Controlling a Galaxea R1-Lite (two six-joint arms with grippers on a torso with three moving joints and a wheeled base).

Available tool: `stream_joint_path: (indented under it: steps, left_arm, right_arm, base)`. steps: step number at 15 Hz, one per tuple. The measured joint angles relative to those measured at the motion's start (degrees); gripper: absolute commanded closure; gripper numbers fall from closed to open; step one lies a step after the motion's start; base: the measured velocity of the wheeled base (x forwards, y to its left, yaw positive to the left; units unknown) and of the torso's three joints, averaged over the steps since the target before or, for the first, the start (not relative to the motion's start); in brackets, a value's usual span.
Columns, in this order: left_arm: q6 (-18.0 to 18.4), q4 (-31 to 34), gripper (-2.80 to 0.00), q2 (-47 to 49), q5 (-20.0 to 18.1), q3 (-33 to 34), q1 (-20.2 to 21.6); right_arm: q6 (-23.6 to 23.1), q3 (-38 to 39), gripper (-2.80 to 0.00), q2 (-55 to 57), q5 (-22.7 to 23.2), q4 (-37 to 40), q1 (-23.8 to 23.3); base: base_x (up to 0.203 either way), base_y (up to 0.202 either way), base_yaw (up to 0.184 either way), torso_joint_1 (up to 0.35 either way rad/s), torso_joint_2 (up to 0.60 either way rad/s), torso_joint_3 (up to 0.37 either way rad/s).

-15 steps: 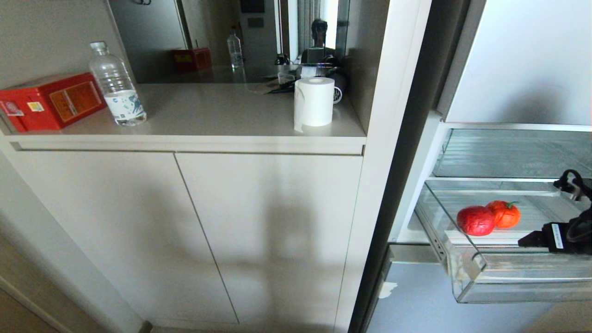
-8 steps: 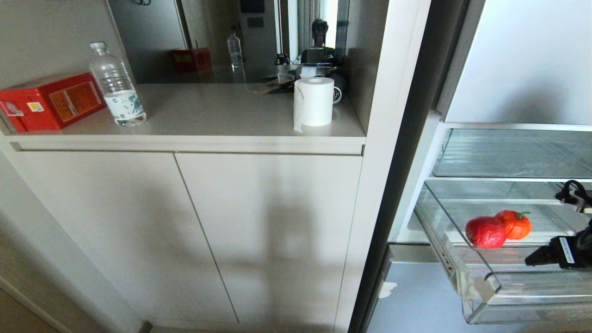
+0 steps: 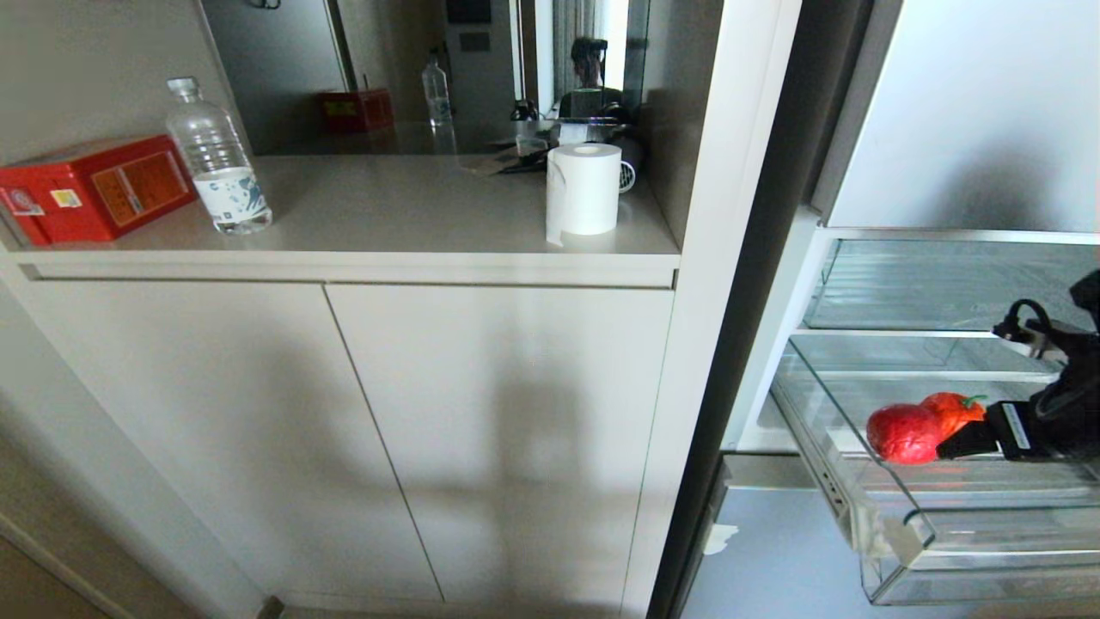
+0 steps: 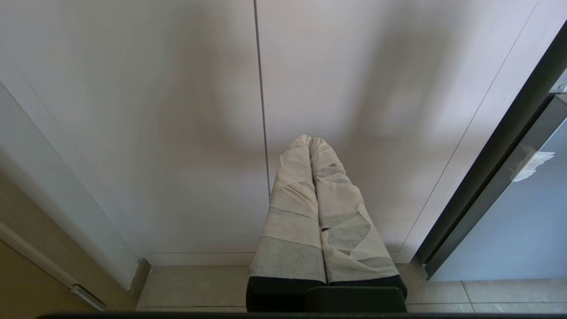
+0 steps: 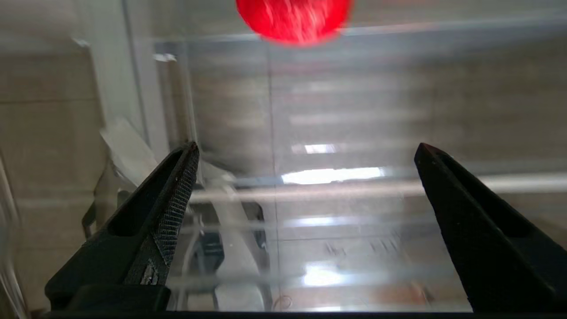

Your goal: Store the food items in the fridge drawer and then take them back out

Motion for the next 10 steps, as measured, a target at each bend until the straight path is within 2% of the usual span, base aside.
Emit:
stream_joint_path:
  steps: [3, 7, 10]
  left_arm:
    - [0.00, 0.02, 0.00, 0.00, 0.00, 0.00, 0.02]
    - [-0.02, 0.02, 0.00, 0.00, 0.00, 0.00, 0.02]
    - [0.00, 0.02, 0.00, 0.00, 0.00, 0.00, 0.02]
  right_arm:
    - [1.92, -3.20, -2.80, 4.58, 0.33, -1.26, 2.46]
    - [6.51, -4.97, -2.80, 9.78, 0.08, -9.52, 4.65]
    - [6.94, -5.99, -2.80, 12.57, -0.08, -9.84, 5.65]
  base:
    - [0.000, 0.000, 0.000, 0.000, 0.00, 0.000]
    - [0.000, 0.000, 0.000, 0.000, 0.00, 0.000]
    - [0.000, 0.000, 0.000, 0.000, 0.00, 0.000]
